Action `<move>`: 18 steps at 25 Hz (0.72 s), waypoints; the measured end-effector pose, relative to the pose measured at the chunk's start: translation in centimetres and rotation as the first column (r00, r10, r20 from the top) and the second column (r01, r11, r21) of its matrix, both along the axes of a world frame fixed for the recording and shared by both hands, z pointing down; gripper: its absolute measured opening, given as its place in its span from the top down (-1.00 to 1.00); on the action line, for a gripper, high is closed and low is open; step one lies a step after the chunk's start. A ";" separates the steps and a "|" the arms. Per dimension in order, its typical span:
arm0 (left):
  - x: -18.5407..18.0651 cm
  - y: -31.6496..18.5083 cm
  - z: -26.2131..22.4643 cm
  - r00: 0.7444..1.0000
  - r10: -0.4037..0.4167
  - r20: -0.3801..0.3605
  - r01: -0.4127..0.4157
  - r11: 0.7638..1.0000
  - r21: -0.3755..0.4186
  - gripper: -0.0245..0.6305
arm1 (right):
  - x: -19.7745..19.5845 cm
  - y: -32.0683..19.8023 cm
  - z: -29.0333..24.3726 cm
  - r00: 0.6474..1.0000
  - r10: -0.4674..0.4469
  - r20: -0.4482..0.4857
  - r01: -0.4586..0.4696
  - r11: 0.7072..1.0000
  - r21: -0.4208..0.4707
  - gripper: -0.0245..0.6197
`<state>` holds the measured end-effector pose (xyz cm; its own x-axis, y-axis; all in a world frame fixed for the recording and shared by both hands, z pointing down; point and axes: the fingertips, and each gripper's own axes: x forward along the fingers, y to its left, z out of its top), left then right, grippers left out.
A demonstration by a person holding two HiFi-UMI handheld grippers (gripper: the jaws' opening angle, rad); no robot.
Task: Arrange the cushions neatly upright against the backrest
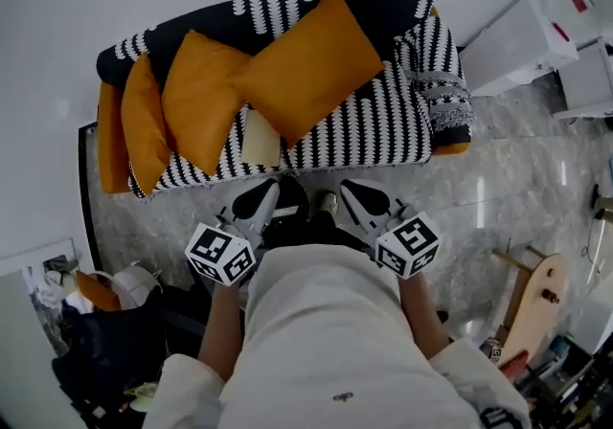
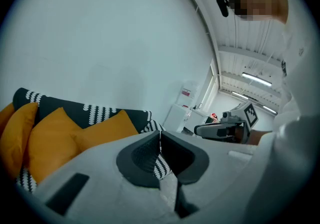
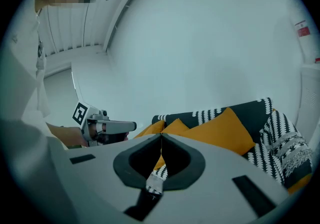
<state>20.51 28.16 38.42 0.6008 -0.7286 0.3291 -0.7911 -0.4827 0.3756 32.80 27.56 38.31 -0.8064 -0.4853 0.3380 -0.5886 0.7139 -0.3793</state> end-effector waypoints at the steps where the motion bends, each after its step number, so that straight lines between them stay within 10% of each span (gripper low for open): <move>1: 0.1 -0.2 0.2 1.000 0.009 0.000 -0.009 1.000 -0.006 0.87 | 0.1 0.0 0.1 1.000 0.009 0.001 -0.009 1.000 -0.003 0.90; 18: 4.1 -14.3 1.0 0.979 0.198 -0.046 -0.199 0.980 -0.016 0.87 | 4.2 -9.8 -0.1 0.973 0.220 -0.063 -0.221 0.975 -0.010 0.90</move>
